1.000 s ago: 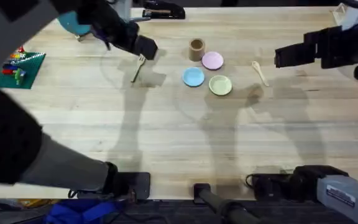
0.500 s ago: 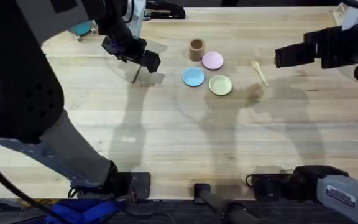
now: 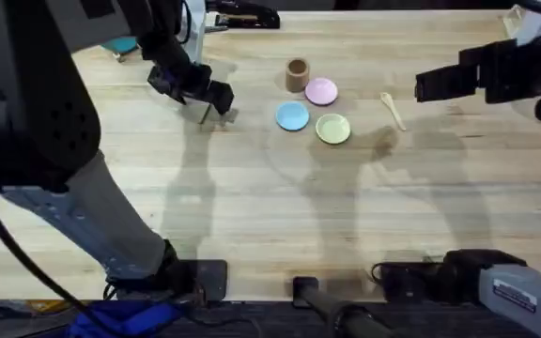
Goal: Pick up a utensil and set it on the pink plate, then put the other utensil in the container.
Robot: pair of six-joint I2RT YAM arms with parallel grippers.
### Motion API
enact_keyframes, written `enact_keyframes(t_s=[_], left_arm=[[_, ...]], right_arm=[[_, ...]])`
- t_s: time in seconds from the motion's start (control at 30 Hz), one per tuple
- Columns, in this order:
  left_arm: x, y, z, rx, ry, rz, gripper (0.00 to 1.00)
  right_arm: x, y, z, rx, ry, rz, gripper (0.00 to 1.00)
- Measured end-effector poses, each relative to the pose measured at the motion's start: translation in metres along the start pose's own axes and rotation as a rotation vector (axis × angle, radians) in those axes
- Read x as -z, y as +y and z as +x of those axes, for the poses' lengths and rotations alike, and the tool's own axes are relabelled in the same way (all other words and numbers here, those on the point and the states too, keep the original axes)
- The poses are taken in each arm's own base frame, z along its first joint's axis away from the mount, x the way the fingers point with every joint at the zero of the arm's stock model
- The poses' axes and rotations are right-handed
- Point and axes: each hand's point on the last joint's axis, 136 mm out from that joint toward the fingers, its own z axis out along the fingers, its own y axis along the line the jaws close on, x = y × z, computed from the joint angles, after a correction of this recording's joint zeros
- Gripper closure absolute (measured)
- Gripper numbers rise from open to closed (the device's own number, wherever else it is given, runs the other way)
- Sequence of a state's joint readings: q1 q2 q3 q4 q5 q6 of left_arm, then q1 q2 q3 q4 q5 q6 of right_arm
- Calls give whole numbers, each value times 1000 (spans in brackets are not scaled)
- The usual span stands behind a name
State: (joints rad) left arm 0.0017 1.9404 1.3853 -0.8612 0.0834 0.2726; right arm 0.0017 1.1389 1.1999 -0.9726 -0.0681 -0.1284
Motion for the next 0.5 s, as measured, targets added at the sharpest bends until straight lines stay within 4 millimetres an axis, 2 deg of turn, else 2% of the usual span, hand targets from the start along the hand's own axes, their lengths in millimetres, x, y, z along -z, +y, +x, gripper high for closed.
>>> enact_keyframes(t_s=[0.1,0.17,0.5], left_arm=[[-1,0,-3,0,-11,-1,7],[-1,1,-13,-3,-53,-3,7],[-4,2,-14,-2,-44,0,68]], right_arm=[[0,0,0,0,0,0,3],[0,0,0,0,-1,0,3],[0,0,0,0,0,0,3]])
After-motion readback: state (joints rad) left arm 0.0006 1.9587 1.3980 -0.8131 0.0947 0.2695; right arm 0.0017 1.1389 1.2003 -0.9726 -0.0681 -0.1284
